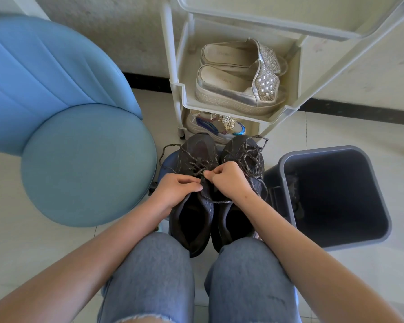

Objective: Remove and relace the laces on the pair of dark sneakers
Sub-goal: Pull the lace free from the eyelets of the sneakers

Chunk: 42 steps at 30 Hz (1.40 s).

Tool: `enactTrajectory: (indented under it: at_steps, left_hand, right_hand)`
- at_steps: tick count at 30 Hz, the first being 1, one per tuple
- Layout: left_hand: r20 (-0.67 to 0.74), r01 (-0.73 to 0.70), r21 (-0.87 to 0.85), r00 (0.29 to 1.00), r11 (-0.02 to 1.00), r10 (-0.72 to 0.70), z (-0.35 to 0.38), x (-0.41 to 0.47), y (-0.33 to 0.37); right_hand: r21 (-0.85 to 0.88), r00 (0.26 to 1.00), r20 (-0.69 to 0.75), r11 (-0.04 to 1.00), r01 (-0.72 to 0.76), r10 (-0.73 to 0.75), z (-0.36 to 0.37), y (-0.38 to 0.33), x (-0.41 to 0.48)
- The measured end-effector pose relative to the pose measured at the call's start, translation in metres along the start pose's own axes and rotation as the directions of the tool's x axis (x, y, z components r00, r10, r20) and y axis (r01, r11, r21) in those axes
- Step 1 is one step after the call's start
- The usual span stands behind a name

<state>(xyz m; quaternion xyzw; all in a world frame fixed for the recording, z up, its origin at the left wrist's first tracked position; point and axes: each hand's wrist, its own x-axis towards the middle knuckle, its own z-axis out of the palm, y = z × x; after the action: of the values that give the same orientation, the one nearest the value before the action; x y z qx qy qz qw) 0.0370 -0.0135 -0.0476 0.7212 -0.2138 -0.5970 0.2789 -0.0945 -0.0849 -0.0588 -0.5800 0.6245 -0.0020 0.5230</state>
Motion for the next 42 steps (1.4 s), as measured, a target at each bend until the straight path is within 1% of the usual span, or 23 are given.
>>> enactTrajectory:
  at_steps: [3, 6, 10, 11, 13, 15, 17, 20, 23, 24, 25, 26, 29, 30, 32, 34, 36, 37, 38, 39, 40, 41, 42]
  left_hand:
    - [0.012, 0.001, -0.001, 1.000, 1.000, -0.001, 0.000, 0.000, 0.000]
    - [0.022, 0.005, 0.008, 1.000, 1.000, -0.005, 0.000, 0.000, 0.001]
    - [0.065, -0.020, 0.058, 0.998, 0.998, 0.017, -0.002, 0.000, 0.002]
    - [0.077, -0.035, 0.079, 0.997, 0.996, 0.029, -0.002, 0.000, 0.002]
    - [0.087, -0.057, 0.109, 0.995, 0.992, 0.047, -0.003, 0.001, 0.001]
    - [0.088, -0.056, 0.114, 0.995, 0.992, 0.046, -0.004, 0.002, 0.000]
    - [0.105, -0.044, 0.123, 0.994, 0.992, 0.031, -0.004, 0.003, 0.001]
    - [0.131, -0.021, 0.113, 0.991, 0.993, 0.006, -0.005, 0.002, 0.002]
    - [0.145, -0.005, 0.115, 0.989, 0.993, -0.012, -0.006, 0.001, 0.003]
    - [0.149, -0.003, 0.118, 0.989, 0.993, -0.015, -0.006, 0.001, 0.004]
    - [0.151, -0.003, 0.115, 0.988, 0.993, -0.015, -0.006, 0.001, 0.003]
    - [0.152, -0.008, 0.117, 0.988, 0.993, -0.010, -0.006, 0.001, 0.003]
    - [0.144, -0.062, 0.175, 0.989, 0.983, 0.037, -0.005, 0.002, 0.000]
    - [0.140, -0.085, 0.202, 0.989, 0.976, 0.057, -0.004, 0.003, -0.001]
    - [0.123, -0.139, 0.292, 0.987, 0.946, 0.107, -0.002, 0.004, 0.000]
    - [0.051, -0.181, 0.356, 0.983, 0.917, 0.175, -0.004, 0.001, 0.001]
    - [-0.038, -0.192, 0.368, 0.974, 0.910, 0.221, -0.008, -0.002, 0.001]
    - [-0.059, -0.166, 0.378, 0.977, 0.911, 0.203, -0.010, -0.004, 0.001]
    - [-0.062, -0.117, 0.386, 0.986, 0.915, 0.152, -0.012, -0.006, 0.001]
    - [-0.054, -0.060, 0.390, 0.995, 0.919, 0.088, -0.013, -0.007, 0.000]
    - [-0.043, -0.014, 0.392, 0.999, 0.920, 0.033, -0.013, -0.007, 0.000]
    - [-0.035, 0.014, 0.397, 0.999, 0.918, 0.000, -0.013, -0.007, -0.001]
    - [-0.033, 0.023, 0.404, 0.999, 0.914, -0.011, -0.013, -0.006, -0.001]
  right_hand:
    - [0.012, 0.999, 0.009, 0.999, 0.050, -0.050, -0.002, 0.001, -0.003]
    - [0.022, 0.990, 0.009, 0.990, 0.141, -0.141, -0.004, 0.001, -0.007]
    - [-0.229, 0.957, -0.027, 0.934, 0.274, -0.288, -0.007, 0.000, -0.010]
    - [-0.249, 0.935, -0.039, 0.910, 0.333, -0.353, -0.010, 0.000, -0.009]
    - [-0.197, 0.850, -0.008, 0.834, 0.516, -0.527, -0.018, 0.003, -0.009]
    - [-0.211, 0.757, 0.129, 0.728, 0.652, -0.640, -0.021, 0.009, -0.008]
    - [-0.298, 0.692, 0.248, 0.627, 0.720, -0.678, -0.020, 0.015, -0.003]
    - [-0.336, 0.610, 0.294, 0.518, 0.786, -0.735, -0.020, 0.014, 0.005]
    - [-0.351, 0.510, 0.342, 0.396, 0.848, -0.790, -0.021, 0.009, 0.011]
    - [-0.362, 0.497, 0.339, 0.377, 0.853, -0.799, -0.020, 0.008, 0.012]
    - [-0.358, 0.503, 0.320, 0.389, 0.849, -0.803, -0.020, 0.009, 0.014]
    - [-0.340, 0.532, 0.284, 0.435, 0.834, -0.798, -0.019, 0.010, 0.012]
    - [-0.197, 0.673, 0.186, 0.644, 0.739, -0.716, -0.017, 0.011, -0.005]
    - [-0.118, 0.711, 0.178, 0.703, 0.702, -0.680, -0.018, 0.007, -0.015]
    - [0.122, 0.762, 0.183, 0.783, 0.609, -0.621, -0.022, -0.006, -0.038]
    - [0.328, 0.787, 0.111, 0.770, 0.547, -0.607, -0.033, -0.021, -0.052]
    - [0.434, 0.825, 0.011, 0.746, 0.505, -0.565, -0.047, -0.026, -0.049]
    - [0.449, 0.851, 0.000, 0.760, 0.470, -0.525, -0.052, -0.024, -0.043]
    - [0.409, 0.880, 0.010, 0.804, 0.430, -0.476, -0.053, -0.020, -0.037]
    - [0.302, 0.911, 0.022, 0.872, 0.386, -0.411, -0.051, -0.014, -0.031]
    - [0.138, 0.941, 0.038, 0.935, 0.328, -0.336, -0.048, -0.010, -0.025]
    - [-0.054, 0.962, 0.058, 0.961, 0.270, -0.267, -0.042, -0.006, -0.023]
    - [-0.245, 0.973, 0.081, 0.942, 0.231, -0.218, -0.036, -0.004, -0.023]
